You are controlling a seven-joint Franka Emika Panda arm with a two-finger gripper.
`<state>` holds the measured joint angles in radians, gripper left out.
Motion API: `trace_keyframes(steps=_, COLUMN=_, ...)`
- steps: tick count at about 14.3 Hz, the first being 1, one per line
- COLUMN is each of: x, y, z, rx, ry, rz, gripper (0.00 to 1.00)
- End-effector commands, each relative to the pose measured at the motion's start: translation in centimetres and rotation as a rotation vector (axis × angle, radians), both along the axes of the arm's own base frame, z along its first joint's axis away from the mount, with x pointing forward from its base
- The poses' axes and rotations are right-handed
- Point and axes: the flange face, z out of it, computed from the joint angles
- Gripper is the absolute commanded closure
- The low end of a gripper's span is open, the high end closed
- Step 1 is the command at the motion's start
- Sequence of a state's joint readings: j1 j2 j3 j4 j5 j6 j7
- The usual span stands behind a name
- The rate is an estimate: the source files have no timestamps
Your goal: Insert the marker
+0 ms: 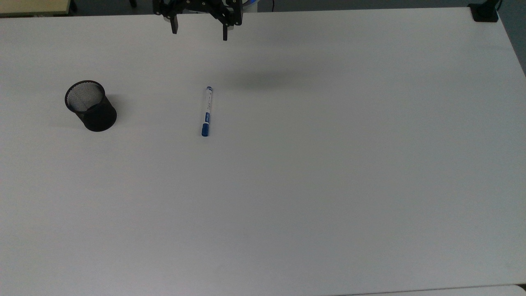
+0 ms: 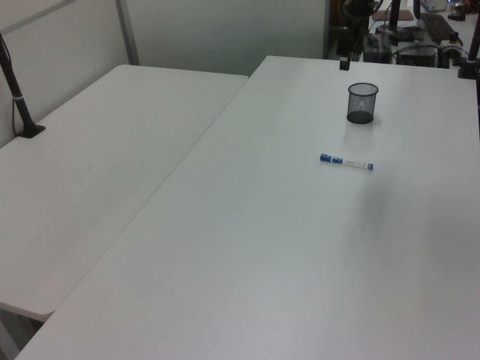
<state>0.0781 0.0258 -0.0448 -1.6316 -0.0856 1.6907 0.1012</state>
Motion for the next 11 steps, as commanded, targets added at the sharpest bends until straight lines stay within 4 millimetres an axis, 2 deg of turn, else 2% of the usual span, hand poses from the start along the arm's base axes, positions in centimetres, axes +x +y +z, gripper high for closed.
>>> trace_keyframes(steps=1, x=-0.78, y=0.58, z=0.32, rx=-0.006, ry=0.040, rz=-0.016, gripper=0.00)
trace_keyframes(steps=11, x=-0.58, y=-0.11, z=0.06, rx=-0.008, ry=0.043, rz=-0.026, gripper=0.00)
